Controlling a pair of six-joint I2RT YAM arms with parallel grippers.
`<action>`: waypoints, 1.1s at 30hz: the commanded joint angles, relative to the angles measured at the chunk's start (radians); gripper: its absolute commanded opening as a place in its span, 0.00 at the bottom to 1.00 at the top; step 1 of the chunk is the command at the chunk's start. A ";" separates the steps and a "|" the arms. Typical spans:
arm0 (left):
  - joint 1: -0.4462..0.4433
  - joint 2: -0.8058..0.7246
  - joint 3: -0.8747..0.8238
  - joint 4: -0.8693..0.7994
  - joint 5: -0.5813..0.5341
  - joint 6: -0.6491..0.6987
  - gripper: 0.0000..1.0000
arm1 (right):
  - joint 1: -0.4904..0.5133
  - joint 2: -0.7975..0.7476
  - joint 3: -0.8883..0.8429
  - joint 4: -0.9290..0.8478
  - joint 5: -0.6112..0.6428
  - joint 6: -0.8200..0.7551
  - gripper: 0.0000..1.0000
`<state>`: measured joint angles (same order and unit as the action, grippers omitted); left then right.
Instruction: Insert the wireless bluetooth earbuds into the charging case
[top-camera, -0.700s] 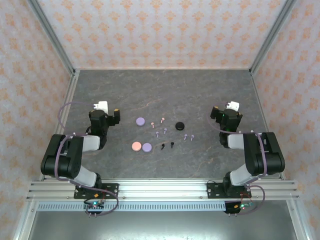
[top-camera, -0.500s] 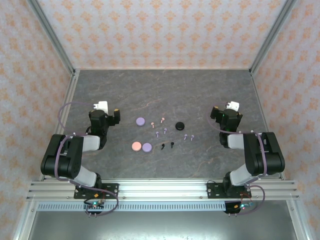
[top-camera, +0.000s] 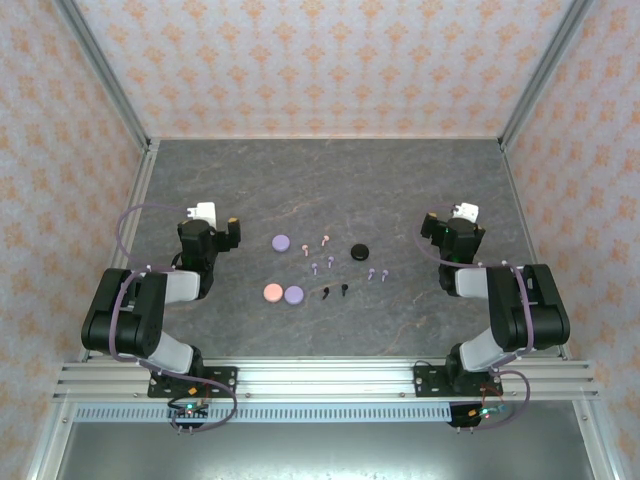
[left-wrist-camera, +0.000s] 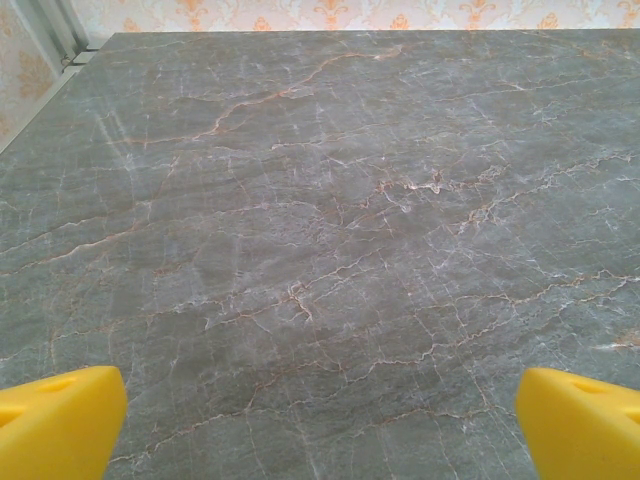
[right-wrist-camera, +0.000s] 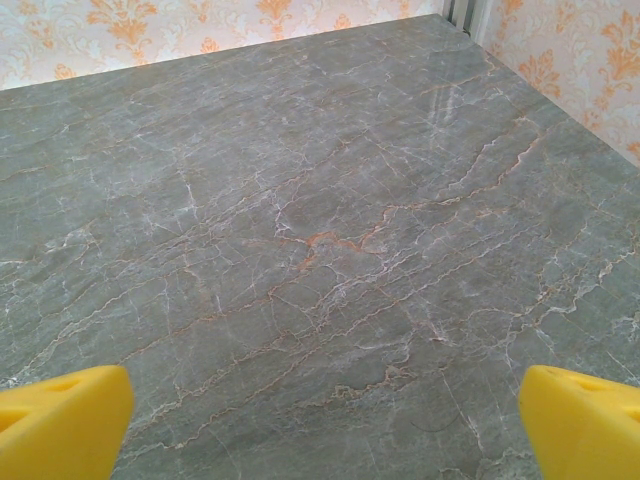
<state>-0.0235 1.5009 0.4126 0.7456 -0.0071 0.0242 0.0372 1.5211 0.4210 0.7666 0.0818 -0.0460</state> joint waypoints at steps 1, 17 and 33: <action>0.003 -0.007 0.011 -0.002 -0.004 -0.008 1.00 | -0.008 -0.003 -0.004 0.010 -0.004 0.015 0.99; -0.001 -0.373 0.232 -0.680 -0.036 -0.227 1.00 | -0.005 -0.385 0.170 -0.666 -0.071 0.108 0.99; -0.146 -0.430 0.292 -0.932 0.374 -0.597 1.00 | 0.291 -0.381 0.433 -1.239 -0.265 0.145 1.00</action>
<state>-0.1444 1.0687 0.6819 -0.1497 0.2890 -0.4866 0.2539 1.1133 0.7998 -0.3412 -0.1734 0.1017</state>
